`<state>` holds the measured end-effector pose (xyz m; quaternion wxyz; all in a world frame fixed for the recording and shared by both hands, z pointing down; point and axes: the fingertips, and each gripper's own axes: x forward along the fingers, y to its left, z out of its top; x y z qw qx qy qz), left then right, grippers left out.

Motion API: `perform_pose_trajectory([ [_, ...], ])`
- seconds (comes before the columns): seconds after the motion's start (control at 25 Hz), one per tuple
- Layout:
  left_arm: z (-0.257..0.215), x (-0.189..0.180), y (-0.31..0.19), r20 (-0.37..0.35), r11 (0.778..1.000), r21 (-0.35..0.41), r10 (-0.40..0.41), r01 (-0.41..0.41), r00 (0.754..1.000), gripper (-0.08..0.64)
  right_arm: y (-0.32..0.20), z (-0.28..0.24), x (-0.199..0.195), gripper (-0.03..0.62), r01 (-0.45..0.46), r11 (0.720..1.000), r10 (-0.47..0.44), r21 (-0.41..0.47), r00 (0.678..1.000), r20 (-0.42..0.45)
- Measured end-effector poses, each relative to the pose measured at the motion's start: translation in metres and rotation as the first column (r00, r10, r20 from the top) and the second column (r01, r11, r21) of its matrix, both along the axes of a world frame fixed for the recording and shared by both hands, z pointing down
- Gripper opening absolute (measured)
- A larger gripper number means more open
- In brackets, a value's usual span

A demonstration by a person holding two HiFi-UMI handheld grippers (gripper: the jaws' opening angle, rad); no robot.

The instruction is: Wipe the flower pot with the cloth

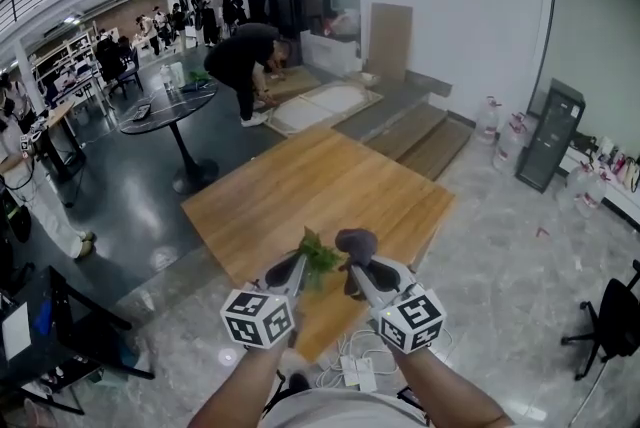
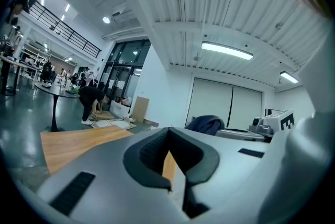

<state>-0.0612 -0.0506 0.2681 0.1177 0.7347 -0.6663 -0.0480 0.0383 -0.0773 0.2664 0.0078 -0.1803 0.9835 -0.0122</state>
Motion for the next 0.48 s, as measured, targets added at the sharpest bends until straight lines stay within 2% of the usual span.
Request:
perform_pose_trajectory([
  [0.48, -0.0064, 0.0020, 0.0021, 0.002, 1.000, 0.014, 0.020, -0.020, 1.000, 0.006, 0.0036, -0.0092, -0.0019, 0.044, -0.006, 1.000, 0.006, 0.021, 1.000, 0.009],
])
